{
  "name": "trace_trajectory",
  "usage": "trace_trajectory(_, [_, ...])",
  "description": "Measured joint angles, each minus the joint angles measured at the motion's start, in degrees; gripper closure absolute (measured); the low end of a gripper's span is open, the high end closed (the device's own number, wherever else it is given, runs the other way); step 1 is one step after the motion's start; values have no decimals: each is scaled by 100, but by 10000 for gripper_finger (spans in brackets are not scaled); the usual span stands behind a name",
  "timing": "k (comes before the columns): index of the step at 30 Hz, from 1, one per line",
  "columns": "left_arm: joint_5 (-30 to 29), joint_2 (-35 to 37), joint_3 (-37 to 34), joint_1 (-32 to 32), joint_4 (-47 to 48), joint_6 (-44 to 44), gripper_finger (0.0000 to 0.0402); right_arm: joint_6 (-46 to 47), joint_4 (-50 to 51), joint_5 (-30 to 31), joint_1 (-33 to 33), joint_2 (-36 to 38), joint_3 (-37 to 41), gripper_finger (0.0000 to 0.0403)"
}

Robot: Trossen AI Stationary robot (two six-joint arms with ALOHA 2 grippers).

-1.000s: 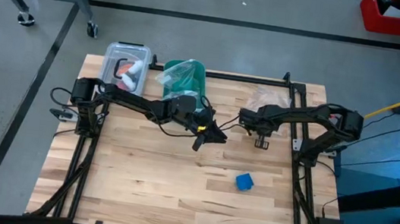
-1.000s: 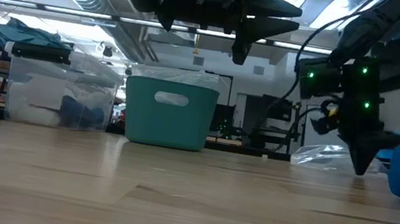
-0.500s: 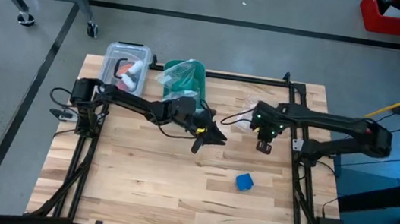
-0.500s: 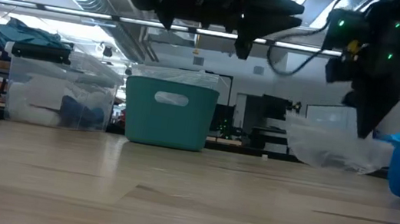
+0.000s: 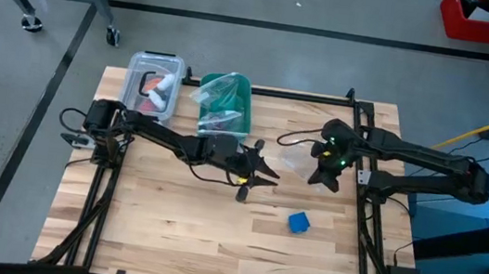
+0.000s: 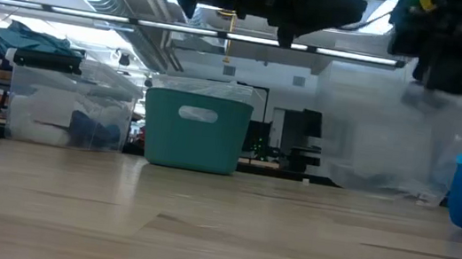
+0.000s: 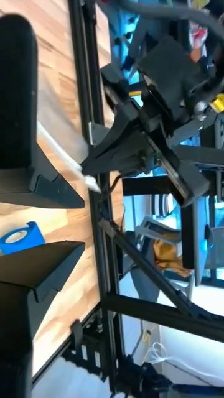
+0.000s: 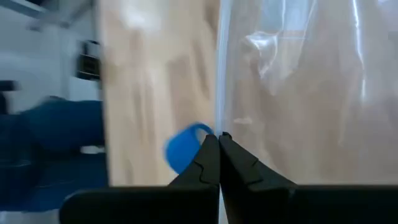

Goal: Roll bandage
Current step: Open the transparent zip bag

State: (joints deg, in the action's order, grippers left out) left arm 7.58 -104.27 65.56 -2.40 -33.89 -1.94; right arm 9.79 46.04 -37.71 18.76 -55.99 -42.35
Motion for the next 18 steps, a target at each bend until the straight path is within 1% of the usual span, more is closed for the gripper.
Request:
trace_trajectory(4, [-122,0,105,-41,-2,25,315,318,-598,-514,0,2,-2,402])
trace_trajectory(7, [-145,-2,235,-39,3,50,315,503,-884,-672,0,2,-2,402])
trace_trajectory(14, [-145,-2,705,-36,-23,128,315,541,-877,-693,0,2,-2,402])
trace_trajectory(18, [-145,-2,981,-38,-23,-180,315,539,-882,-691,0,2,-2,402])
